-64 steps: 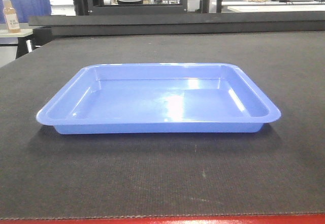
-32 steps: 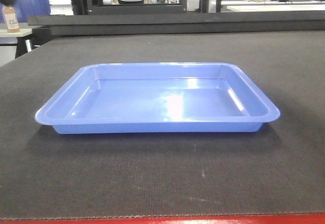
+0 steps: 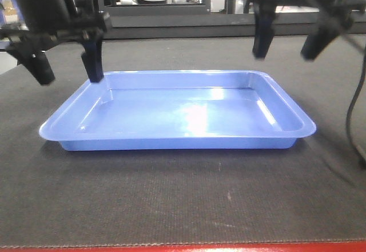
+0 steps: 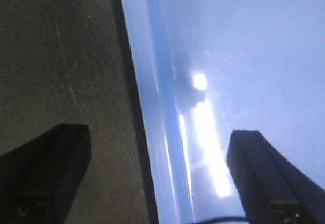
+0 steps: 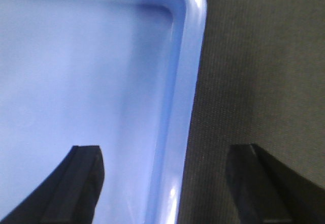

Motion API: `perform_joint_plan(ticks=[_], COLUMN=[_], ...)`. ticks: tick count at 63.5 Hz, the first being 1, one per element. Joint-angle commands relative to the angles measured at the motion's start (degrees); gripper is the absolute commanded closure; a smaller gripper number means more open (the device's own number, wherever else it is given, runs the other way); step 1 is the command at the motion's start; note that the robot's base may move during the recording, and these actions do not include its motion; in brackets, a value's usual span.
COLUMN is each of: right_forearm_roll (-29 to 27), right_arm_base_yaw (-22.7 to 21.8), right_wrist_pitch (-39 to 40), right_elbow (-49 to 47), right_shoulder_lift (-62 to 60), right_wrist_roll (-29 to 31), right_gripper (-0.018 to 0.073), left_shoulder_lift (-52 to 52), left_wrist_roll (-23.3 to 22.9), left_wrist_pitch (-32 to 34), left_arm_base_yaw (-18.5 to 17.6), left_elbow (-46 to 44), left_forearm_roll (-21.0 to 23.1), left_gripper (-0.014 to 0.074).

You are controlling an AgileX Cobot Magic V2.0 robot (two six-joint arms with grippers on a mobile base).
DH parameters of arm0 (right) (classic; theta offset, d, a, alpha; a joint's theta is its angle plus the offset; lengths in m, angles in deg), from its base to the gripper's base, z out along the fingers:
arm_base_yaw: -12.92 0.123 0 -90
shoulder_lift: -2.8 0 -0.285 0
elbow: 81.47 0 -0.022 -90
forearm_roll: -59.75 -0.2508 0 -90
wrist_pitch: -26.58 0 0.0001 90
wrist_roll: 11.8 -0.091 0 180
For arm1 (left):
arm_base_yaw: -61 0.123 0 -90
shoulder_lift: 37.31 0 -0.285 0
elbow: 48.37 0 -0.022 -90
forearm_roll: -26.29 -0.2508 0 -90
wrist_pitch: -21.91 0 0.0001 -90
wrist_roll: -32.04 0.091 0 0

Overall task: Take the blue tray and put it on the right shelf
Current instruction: 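Lower both grippers onto opposite rims of the blue tray and close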

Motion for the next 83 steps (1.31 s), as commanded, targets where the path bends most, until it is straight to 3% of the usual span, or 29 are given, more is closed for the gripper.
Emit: perform_joint_plan(ticks=[1,46,54,62,66,67,75,83], right_forearm_roll=[0.6,0.6,0.6,0.6,0.6,0.6,0.6,0.6], right_arm_base_yaw=[-0.1,-0.1,-0.1,-0.1,-0.1,-0.1,-0.2,-0.2], right_wrist_pitch=[2.5,4.4,4.3,3.5,3.2,3.2,3.2,2.0], right_elbow=[-2.1,-2.0,-2.0,-2.0,-2.0,-2.0,-2.0,-2.0], right_shoulder_lift=[-0.1,6.8,6.8,6.8,6.8,6.8,6.6,4.4], right_wrist_roll=[-0.2,-0.2,-0.2,-0.2,-0.2,-0.2,-0.2,-0.2], right_gripper=[-0.0032,-0.0022,0.0122,0.0384,0.0523,0.0514,0.0502,0.0502], left_shoulder_lift=[-1.1,1.9,2.0,2.4,2.9,3.3,4.1,2.6], left_wrist_roll=[-1.1,-2.5,-2.5,-2.5,-2.5,-2.5,-2.6,-5.5], left_wrist_pitch=[-0.1,0.9,0.5,-0.1,-0.9,-1.1,-2.1,-3.4], left_arm_base_yaw=[0.1,0.2,0.2,0.2,0.2,0.2,0.2,0.2], left_elbow=[-2.9,-2.9,-2.9,-2.9,-2.9,-2.9,-2.9,-3.4], left_forearm_roll=[0.1,-0.1,-0.1,1.0,1.2,1.2,0.9,-1.2], left_gripper=[0.0142,0.0166,0.0293,0.0484,0.0622,0.0658,0.0638,0.0638])
